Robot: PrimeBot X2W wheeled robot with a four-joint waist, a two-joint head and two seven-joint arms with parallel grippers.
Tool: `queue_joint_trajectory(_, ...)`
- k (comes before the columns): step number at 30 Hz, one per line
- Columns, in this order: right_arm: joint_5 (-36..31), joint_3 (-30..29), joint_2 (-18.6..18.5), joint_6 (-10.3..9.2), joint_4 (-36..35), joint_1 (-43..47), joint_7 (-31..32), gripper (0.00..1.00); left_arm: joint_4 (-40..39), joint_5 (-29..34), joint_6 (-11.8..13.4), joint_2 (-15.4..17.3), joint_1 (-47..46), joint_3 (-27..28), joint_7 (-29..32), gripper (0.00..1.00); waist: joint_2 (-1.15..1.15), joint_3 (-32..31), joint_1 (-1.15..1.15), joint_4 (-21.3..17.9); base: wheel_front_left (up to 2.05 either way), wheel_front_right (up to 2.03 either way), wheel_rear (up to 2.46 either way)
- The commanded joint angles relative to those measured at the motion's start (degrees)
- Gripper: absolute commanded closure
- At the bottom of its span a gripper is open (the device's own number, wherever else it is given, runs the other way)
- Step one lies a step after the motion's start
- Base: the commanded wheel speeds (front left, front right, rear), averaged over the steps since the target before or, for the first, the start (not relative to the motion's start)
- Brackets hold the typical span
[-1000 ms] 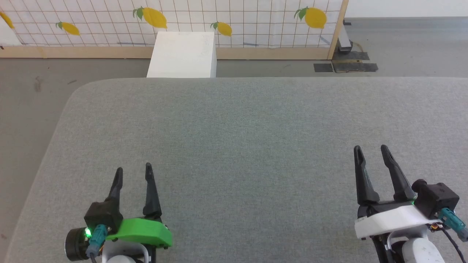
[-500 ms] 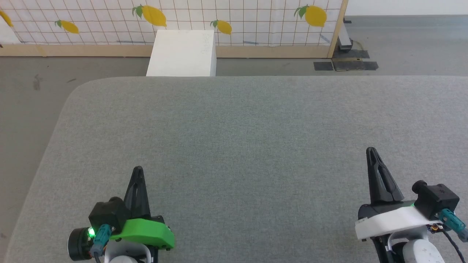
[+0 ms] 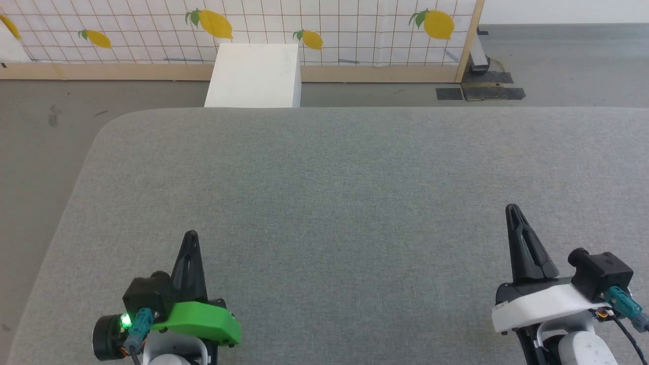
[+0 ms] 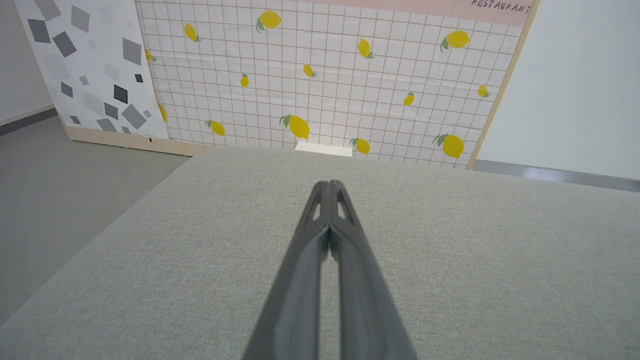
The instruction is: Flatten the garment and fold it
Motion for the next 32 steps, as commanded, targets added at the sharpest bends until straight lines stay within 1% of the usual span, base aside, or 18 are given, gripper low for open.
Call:
queue_joint_trajectory(1,-0.82,-0.03,0.0,-0.01,-0.42,0.42,0.46,1.0,-0.38,1.06,-0.5,-0.12,0.1,0.3,0.3,1.0,0.0,-0.03,0.0,0.02,0.0,0.0,0.0)
queue_joint_trajectory(32,-4.45,-0.1,-0.01,-0.04,-2.11,1.09,4.15,1.0,-1.62,4.18,-2.15,-0.48,0.25,1.88,4.0,1.0,0.0,-0.67,0.0,0.37,0.0,0.0,0.0)
